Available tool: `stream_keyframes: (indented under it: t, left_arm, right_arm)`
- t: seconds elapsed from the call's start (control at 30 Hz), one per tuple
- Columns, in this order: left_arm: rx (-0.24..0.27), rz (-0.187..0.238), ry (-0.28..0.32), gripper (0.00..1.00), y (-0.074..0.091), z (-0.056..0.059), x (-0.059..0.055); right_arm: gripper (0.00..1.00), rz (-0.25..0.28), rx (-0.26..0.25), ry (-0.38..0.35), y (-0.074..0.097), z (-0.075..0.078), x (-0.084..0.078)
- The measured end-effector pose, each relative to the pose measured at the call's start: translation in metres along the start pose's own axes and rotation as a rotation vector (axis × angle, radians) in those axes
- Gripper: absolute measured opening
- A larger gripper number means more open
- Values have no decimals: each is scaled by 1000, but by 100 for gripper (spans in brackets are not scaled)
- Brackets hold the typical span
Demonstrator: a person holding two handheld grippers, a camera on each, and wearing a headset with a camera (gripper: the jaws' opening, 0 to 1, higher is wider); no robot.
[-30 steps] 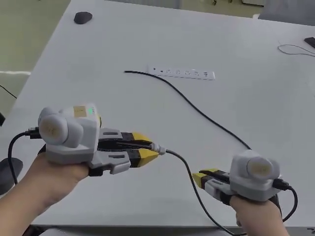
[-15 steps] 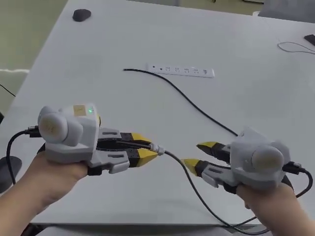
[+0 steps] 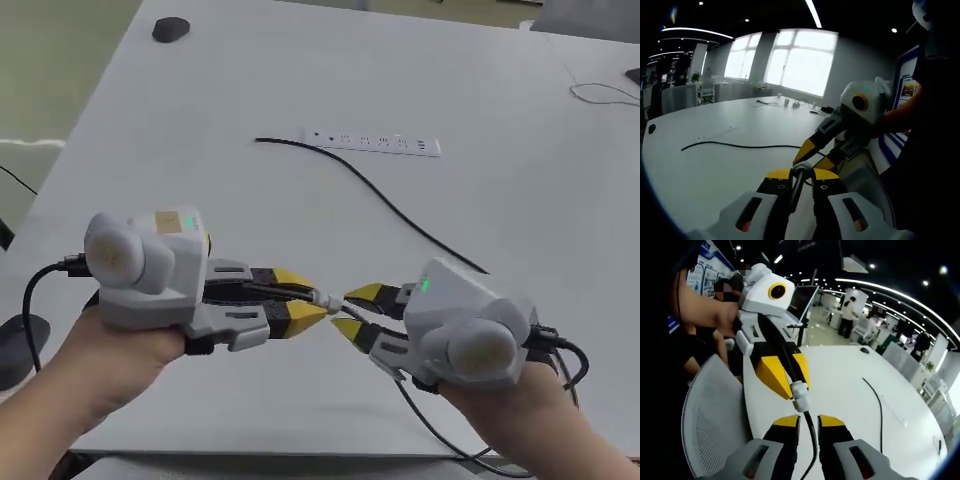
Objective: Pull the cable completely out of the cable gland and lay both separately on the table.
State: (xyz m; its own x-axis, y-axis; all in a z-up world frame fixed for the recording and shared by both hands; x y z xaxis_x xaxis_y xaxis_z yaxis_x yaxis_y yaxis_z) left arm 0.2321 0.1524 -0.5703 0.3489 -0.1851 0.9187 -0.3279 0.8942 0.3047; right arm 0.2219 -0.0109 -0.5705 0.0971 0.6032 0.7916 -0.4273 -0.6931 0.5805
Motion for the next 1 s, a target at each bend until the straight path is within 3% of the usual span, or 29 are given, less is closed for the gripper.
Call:
stream_keyframes:
  t: [0.13,0.63,0.9,1.0]
  left_arm:
    - [-3,1,-1,15,0,1,0]
    - [8,9,-12,15,1,1,0]
    - [5,24,-4,15,3,-1,2]
    - [10,33,4,15,4,-3,3]
  right_arm:
    - [2,-11,-4,26,-4,-1,-1]
    - [0,-7,11,-38,-5,0,-6]
    - [0,-39,3,-70,-5,4,-17]
    - [0,-68,-5,-95,-5,6,-28]
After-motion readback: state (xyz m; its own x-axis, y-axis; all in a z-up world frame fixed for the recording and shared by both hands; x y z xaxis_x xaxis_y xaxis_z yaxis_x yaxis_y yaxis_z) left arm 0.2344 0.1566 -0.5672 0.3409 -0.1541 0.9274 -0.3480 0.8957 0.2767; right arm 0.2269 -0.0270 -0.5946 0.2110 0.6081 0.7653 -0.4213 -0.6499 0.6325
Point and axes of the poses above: the centre of the closed fingertips' face, and the gripper's own axes: y roughly backward along the fingers, z roughly to its right, x roughly out of its top, the point moved 10 cm from there along y, roughly backward along the fingers, and after that the axes turned 1 degree about x, right-handed, at the moved point
